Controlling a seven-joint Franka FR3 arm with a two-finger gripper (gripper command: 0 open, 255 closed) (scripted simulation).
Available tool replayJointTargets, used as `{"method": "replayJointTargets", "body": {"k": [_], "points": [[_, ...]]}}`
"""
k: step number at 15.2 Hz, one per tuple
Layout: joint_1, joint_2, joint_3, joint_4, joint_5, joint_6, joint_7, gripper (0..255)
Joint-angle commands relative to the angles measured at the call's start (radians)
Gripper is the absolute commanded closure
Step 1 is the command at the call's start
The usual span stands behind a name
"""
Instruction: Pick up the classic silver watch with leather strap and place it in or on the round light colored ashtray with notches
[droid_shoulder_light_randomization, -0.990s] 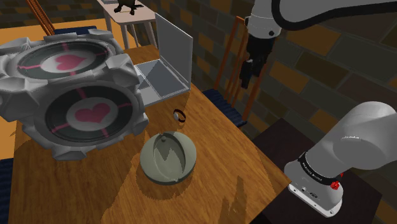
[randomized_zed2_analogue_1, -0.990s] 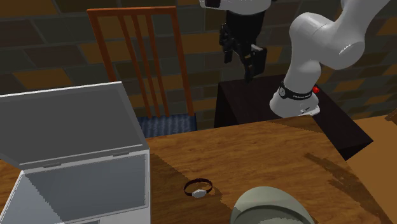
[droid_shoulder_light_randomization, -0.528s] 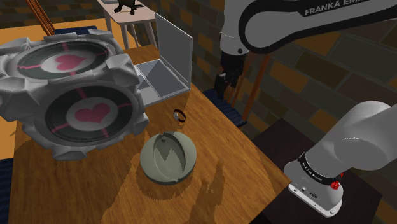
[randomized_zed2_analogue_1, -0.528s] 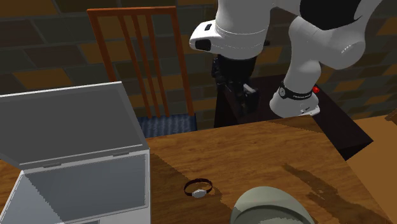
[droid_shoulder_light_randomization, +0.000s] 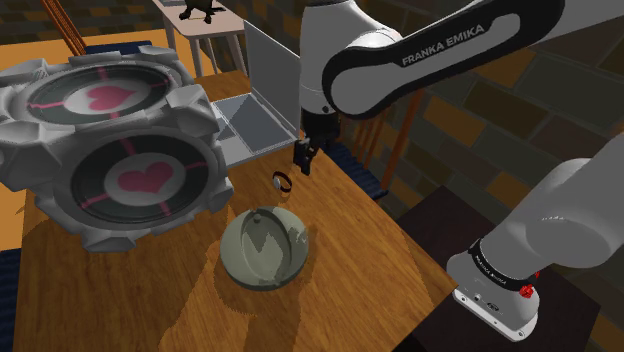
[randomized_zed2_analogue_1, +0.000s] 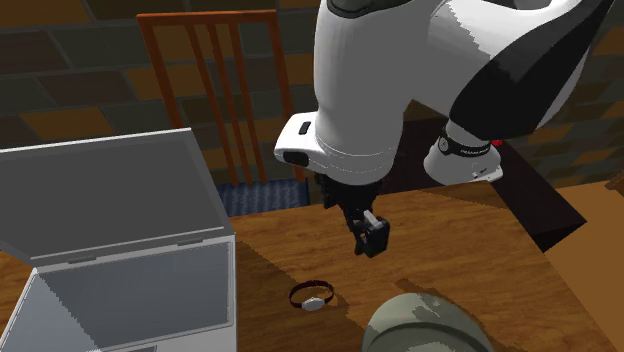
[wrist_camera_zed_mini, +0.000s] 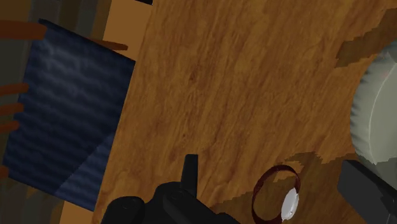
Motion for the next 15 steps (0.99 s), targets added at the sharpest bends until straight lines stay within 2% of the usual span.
{"method": "replayJointTargets", "body": {"k": [1, 5, 12, 15], "points": [[0.009, 0.07, 0.02, 0.041, -0.028, 0.032, 0.044, 0], [0.038, 0.224, 0.042, 0.142, -0.109, 0.084, 0.132, 0], [0.047, 0.284, 0.031, 0.11, -0.147, 0.17, 0.158, 0], [0.048, 0.289, 0.03, 0.107, -0.151, 0.177, 0.161, 0]]}}
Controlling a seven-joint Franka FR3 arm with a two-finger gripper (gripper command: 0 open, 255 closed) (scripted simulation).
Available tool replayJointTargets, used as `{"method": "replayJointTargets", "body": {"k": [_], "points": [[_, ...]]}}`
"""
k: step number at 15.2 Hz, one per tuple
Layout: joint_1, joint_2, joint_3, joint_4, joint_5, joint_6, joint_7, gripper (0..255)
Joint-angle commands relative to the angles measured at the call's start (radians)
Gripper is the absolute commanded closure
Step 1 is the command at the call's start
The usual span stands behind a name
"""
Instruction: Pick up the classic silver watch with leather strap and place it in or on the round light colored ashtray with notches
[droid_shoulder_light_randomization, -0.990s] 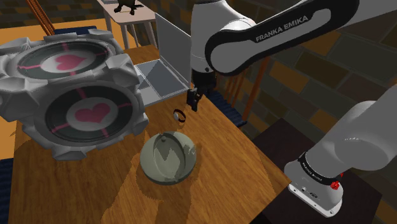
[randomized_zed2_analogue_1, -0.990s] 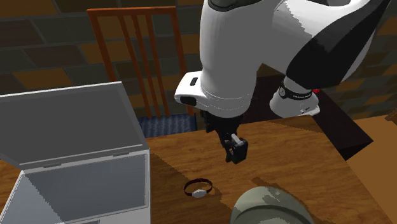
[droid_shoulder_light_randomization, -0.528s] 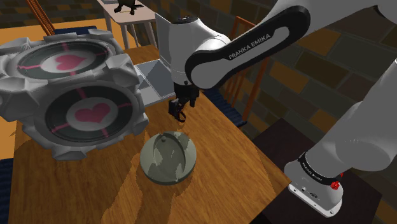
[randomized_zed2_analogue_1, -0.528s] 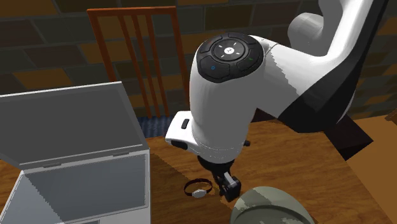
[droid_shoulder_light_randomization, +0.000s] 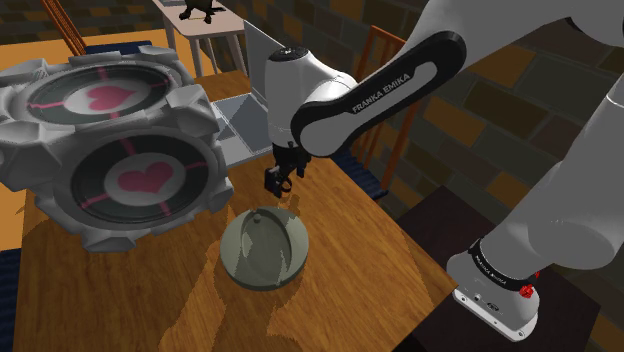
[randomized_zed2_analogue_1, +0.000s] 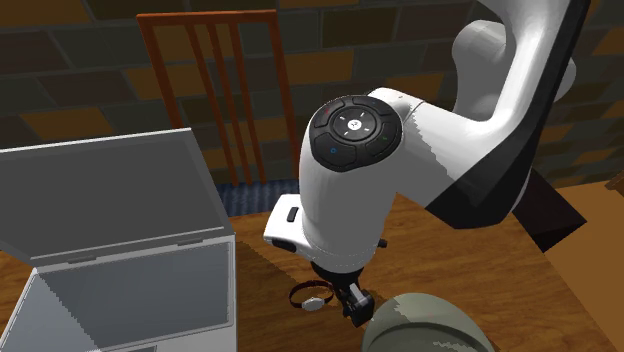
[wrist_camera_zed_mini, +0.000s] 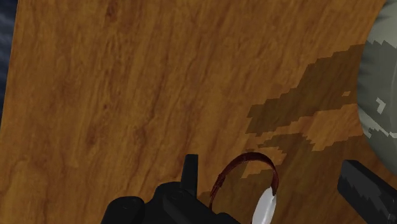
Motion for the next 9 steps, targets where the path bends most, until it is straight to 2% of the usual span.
{"method": "replayJointTargets", "body": {"k": [1, 6, 7, 9], "points": [[0.0, 0.001, 0.0, -0.001, -0.001, 0.003, 0.001, 0], [0.0, 0.001, 0.0, -0.001, -0.001, 0.003, 0.001, 0], [0.0, 0.001, 0.0, -0.001, -0.001, 0.003, 0.001, 255], [0.0, 0.001, 0.0, -0.001, -0.001, 0.003, 0.001, 255]]}}
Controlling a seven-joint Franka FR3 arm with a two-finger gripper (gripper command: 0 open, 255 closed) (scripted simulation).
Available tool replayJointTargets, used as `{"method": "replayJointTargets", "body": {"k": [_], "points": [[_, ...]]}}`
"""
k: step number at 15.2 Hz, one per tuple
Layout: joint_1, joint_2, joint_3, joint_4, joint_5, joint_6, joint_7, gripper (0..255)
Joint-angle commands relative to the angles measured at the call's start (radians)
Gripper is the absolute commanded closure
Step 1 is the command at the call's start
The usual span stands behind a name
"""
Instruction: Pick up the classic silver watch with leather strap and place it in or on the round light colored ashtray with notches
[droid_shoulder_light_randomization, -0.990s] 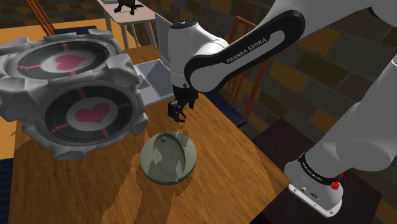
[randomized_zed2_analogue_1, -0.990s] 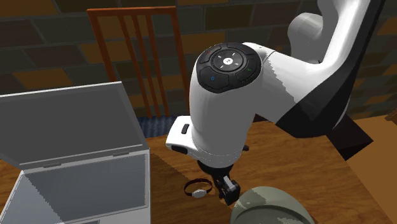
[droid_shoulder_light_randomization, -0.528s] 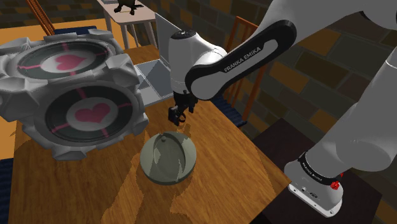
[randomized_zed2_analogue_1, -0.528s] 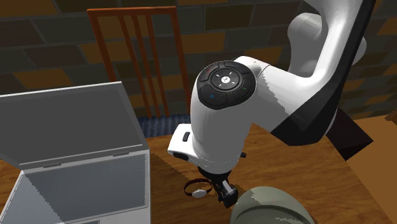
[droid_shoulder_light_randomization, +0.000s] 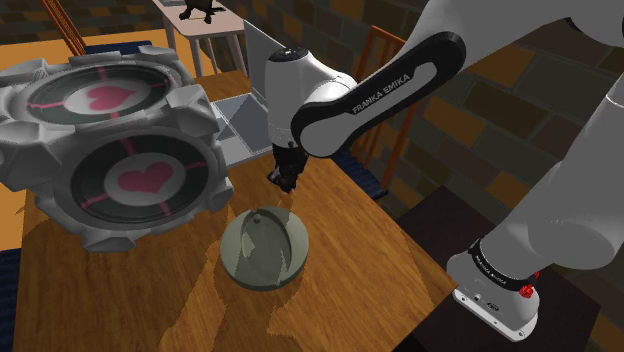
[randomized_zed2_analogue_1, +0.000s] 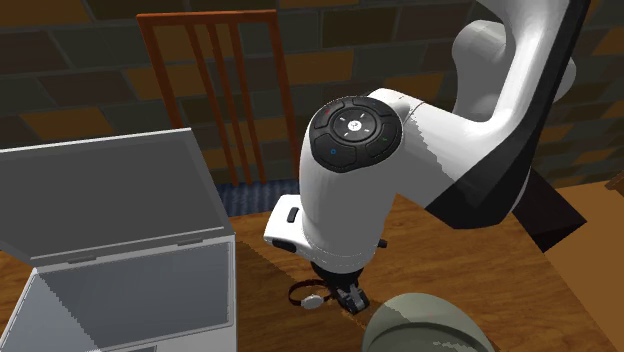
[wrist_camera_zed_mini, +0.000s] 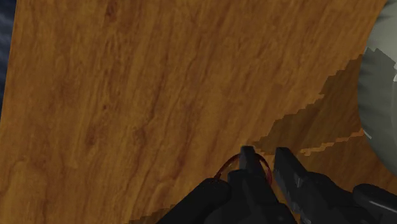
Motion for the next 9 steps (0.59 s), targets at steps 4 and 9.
{"method": "replayJointTargets", "body": {"k": [4, 9], "points": [[0.0, 0.0, 0.0, 0.0, 0.0, 0.0, 0.0, 255], [-0.046, -0.036, 0.009, -0.039, 0.094, 0.06, -0.119, 0]]}}
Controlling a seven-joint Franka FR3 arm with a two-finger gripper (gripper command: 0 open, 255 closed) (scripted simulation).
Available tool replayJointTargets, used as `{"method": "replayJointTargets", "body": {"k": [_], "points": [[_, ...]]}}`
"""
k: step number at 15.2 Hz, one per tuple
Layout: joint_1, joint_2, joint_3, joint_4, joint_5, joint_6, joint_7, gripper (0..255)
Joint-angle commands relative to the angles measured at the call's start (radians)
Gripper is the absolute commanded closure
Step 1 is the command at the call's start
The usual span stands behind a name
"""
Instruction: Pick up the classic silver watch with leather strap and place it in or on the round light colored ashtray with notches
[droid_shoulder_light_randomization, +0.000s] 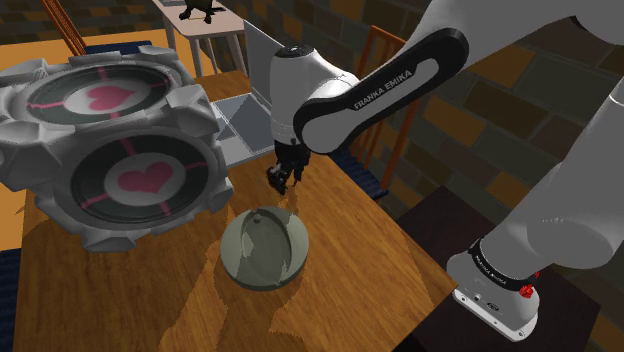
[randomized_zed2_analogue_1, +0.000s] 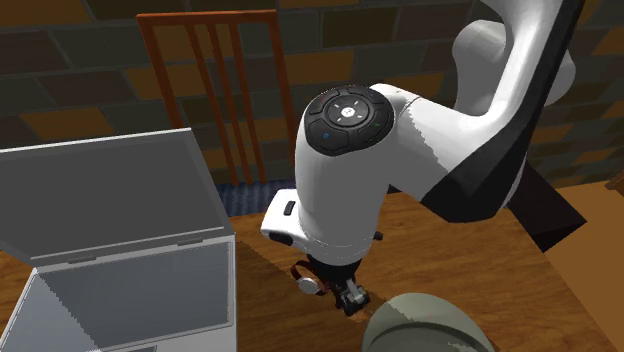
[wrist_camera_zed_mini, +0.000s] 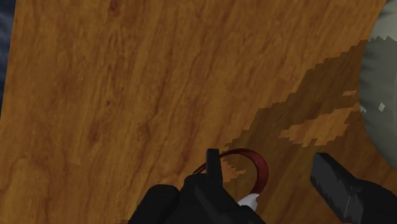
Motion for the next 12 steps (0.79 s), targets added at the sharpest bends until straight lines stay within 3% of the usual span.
{"method": "replayJointTargets", "body": {"k": [1, 4, 5, 12], "points": [[-0.074, -0.052, 0.016, -0.054, 0.167, 0.083, -0.21, 0], [-0.195, -0.105, 0.029, -0.101, 0.556, 0.142, -0.667, 0], [-0.2, -0.106, 0.026, -0.101, 0.584, 0.14, -0.701, 0], [-0.174, -0.007, 0.036, -0.098, 0.567, 0.242, -0.69, 0]]}}
